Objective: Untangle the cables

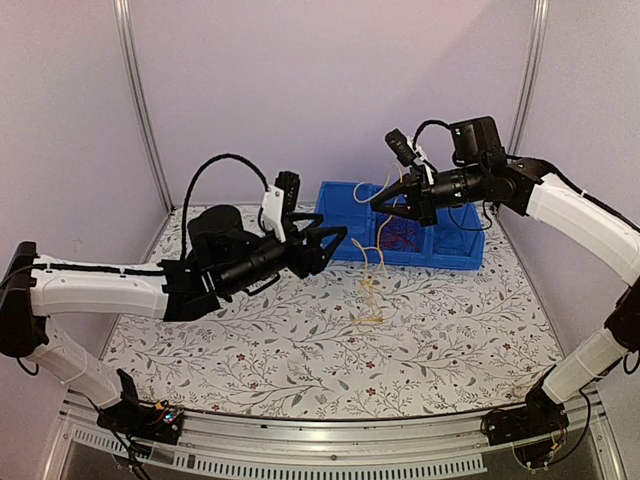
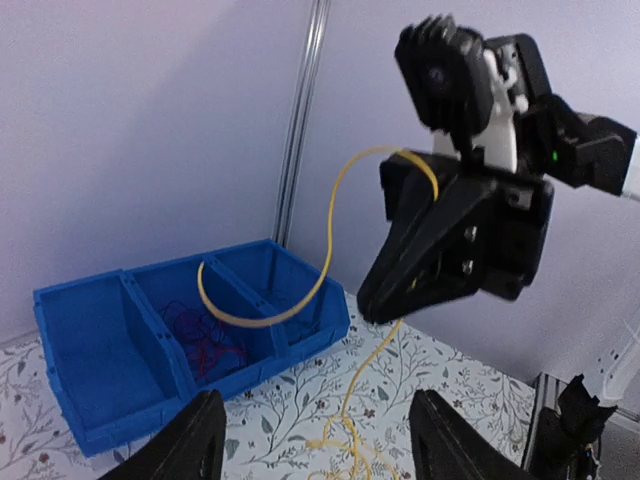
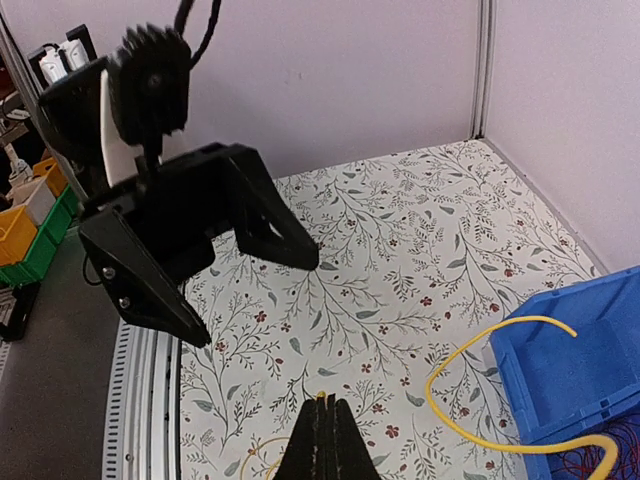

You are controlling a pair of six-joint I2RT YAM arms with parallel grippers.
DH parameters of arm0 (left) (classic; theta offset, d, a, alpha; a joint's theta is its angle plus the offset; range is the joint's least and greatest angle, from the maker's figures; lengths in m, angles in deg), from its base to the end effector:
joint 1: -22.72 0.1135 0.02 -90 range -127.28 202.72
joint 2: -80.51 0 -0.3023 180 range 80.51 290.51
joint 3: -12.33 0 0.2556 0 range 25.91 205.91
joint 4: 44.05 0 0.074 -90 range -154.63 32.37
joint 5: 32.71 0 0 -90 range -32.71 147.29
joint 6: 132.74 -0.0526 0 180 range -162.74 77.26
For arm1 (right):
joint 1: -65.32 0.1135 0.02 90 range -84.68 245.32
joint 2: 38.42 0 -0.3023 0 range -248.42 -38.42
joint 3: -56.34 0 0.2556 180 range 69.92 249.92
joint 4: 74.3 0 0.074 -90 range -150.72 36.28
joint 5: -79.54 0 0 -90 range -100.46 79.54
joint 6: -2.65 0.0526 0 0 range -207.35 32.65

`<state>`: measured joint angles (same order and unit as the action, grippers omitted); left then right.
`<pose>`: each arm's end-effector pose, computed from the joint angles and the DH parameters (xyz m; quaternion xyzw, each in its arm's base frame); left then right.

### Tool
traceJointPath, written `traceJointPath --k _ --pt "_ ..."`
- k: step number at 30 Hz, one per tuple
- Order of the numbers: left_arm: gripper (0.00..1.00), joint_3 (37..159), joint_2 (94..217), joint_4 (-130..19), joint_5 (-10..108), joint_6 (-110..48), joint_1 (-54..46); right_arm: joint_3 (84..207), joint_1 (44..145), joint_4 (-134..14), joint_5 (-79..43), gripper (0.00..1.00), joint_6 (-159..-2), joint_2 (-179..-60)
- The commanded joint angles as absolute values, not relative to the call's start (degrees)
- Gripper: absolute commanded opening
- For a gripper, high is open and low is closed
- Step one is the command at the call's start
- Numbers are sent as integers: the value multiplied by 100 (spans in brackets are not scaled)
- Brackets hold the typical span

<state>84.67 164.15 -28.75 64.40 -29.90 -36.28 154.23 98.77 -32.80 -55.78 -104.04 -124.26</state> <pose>0.1926 -0.3078 0.3727 0.2251 0.6440 -0.3940 0.6159 0.2670 0.2212 0.4138 -0.5136 0.6396 0.3970 0.4118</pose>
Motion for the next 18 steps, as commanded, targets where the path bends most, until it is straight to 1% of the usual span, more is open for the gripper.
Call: traceJointPath --k 1,3,5,10,14,15,16,17,18 --pt "66 6798 16162 -1261 6266 -1789 -3578 15725 9794 -3544 -5926 0 -10072 -12561" --pt "67 6610 16374 -786 5865 -1634 -3597 15768 9794 -3572 -5920 0 -10024 -12610" --pt "67 6742 16698 -544 5525 -1547 -3657 15800 9793 -3585 -5864 0 -10010 -12637" --pt "68 7351 17543 -216 5544 -1395 -3681 15816 9791 -3572 -5836 0 -9985 -12687" --pt "67 7813 18023 -227 5630 -1160 -3632 15807 9788 -3559 -5812 0 -9974 -12676" --pt "66 7916 18118 -227 5606 -1059 -3606 15812 9785 -3559 -5810 0 -9978 -12669" --pt "61 8011 18210 -291 5636 -939 -3575 15816 9784 -3559 -5809 0 -9976 -12659" --pt "54 8108 18297 -416 5693 -764 -3540 15835 9784 -3552 -5816 0 -9974 -12653" --pt "45 8159 18366 -547 5709 -605 -3486 15859 9784 -3538 -5824 0 -9966 -12643"
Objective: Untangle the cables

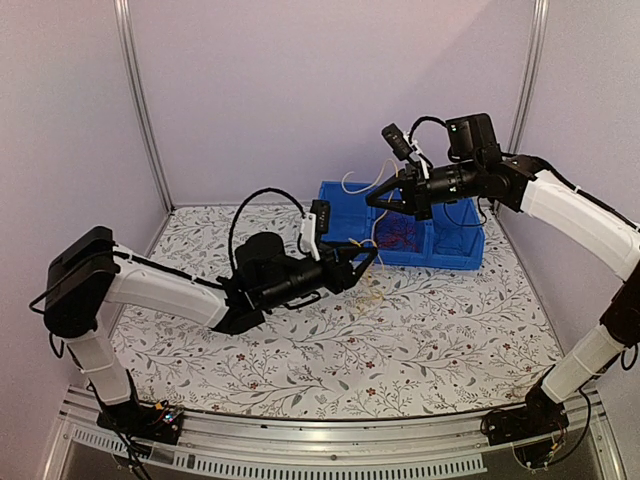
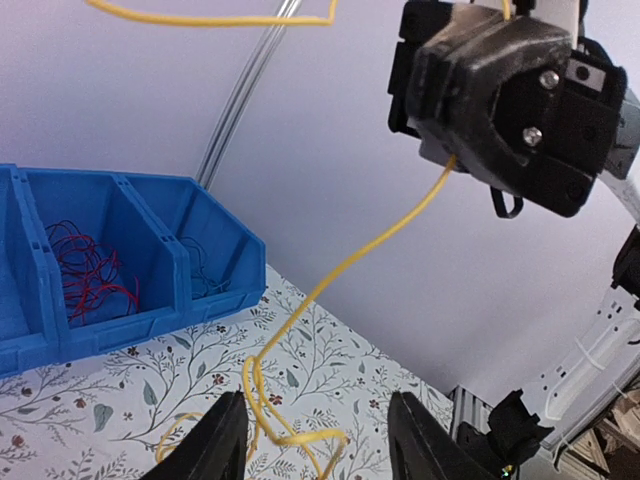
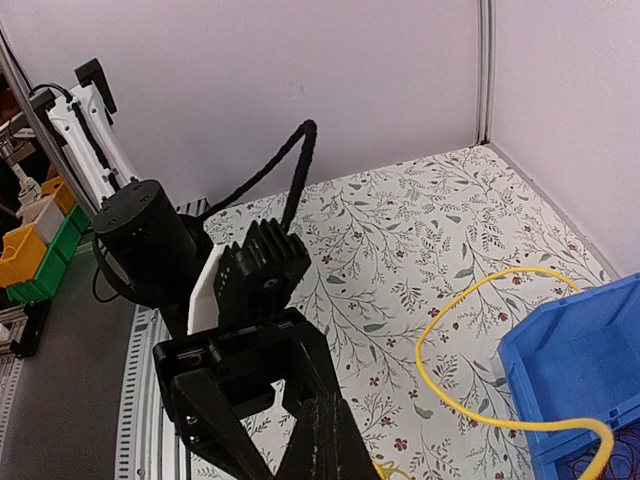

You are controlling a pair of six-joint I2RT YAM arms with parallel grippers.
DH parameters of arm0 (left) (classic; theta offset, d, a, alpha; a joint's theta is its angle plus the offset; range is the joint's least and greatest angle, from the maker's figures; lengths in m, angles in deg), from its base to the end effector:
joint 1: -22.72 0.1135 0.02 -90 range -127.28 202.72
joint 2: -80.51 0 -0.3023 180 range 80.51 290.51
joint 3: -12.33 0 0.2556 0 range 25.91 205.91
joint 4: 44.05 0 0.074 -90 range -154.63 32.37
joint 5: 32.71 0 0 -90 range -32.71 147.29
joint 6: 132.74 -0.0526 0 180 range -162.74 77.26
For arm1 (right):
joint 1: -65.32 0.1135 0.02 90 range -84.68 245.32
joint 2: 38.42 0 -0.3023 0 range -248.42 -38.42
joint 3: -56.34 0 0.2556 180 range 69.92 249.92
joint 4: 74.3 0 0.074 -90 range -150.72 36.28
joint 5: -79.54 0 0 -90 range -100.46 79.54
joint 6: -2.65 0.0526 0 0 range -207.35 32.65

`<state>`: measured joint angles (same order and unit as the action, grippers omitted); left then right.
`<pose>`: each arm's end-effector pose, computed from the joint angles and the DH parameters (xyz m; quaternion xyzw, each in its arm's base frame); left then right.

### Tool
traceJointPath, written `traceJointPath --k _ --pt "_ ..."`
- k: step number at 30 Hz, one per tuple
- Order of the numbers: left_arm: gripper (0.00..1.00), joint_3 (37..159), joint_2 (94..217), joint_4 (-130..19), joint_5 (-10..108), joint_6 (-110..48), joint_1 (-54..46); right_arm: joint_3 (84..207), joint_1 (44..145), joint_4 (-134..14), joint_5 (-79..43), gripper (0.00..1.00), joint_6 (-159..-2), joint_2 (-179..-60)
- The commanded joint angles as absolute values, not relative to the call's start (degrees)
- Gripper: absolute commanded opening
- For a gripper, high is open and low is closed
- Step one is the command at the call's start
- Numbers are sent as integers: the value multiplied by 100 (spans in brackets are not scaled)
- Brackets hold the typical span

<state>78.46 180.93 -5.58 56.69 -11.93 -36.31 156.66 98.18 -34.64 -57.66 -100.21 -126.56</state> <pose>0.2116 -0.3536 0.2760 0.1697 0.6594 -0.5197 0.5161 0.2793 0.2263 0.4189 -0.4957 0.6411 0.4196 0.4089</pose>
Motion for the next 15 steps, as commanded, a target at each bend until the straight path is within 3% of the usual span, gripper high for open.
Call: traceJointPath --k 1,5,10,15 --pt "35 8159 18423 -604 5711 -465 -3447 15894 9784 -3522 -5845 0 -9970 -12641" --pt "2 7864 18572 -417 5964 -91 -3288 16161 9732 -3437 -5931 0 -9997 -12572" --pt "0 7581 18893 -798 6358 39 -3016 17026 9381 -3285 -6327 0 -9909 -12657" --pt "0 6876 19082 -1110 6649 669 -2517 18524 8373 -3279 -6793 0 -9585 -12883"
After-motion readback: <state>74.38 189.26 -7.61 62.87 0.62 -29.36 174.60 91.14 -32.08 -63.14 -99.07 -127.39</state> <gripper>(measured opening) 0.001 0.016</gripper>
